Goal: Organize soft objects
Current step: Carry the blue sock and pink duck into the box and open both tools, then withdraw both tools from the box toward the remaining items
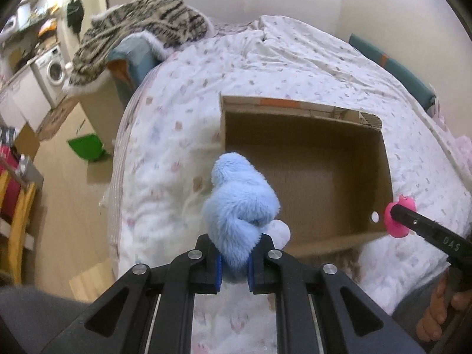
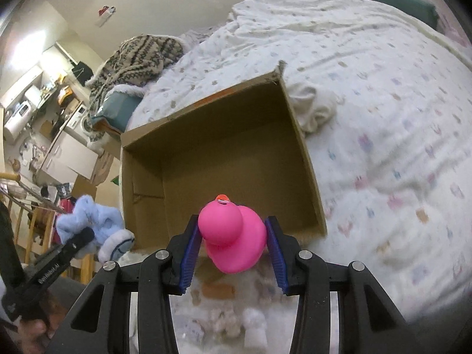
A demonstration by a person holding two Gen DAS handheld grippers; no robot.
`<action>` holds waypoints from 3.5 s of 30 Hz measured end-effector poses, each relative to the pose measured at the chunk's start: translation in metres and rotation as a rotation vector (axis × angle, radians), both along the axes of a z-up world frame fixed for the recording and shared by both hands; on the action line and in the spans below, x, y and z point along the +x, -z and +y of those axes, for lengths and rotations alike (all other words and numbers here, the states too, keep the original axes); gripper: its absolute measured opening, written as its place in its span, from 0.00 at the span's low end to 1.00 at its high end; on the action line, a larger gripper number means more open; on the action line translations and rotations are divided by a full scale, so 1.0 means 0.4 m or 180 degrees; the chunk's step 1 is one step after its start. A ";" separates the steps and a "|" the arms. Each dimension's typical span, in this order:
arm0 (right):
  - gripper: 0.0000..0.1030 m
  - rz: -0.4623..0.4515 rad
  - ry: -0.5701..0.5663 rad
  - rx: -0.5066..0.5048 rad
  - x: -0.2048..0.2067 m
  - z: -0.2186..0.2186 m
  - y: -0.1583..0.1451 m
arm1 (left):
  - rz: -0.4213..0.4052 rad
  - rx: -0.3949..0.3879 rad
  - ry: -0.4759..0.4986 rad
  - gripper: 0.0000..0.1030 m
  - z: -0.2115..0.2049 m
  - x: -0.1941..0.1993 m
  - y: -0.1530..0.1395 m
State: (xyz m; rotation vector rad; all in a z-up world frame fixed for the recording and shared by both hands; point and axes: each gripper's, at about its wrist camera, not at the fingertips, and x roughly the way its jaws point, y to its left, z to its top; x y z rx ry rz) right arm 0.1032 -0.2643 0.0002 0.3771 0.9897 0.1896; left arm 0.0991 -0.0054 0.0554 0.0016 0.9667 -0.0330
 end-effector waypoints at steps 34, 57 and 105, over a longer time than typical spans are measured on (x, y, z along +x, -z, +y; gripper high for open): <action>0.45 0.0719 -0.0210 -0.0093 0.175 0.021 0.159 | 0.0560 0.0480 -0.0273 0.13 -0.179 0.146 0.248; 0.82 0.0436 0.0023 0.0045 0.127 0.010 0.074 | 0.0373 0.0249 -0.0021 0.64 -0.210 0.047 0.166; 0.82 0.1041 0.0084 -0.0026 -0.212 0.009 0.201 | 0.1583 -0.0187 0.0299 0.50 -0.135 -0.202 0.401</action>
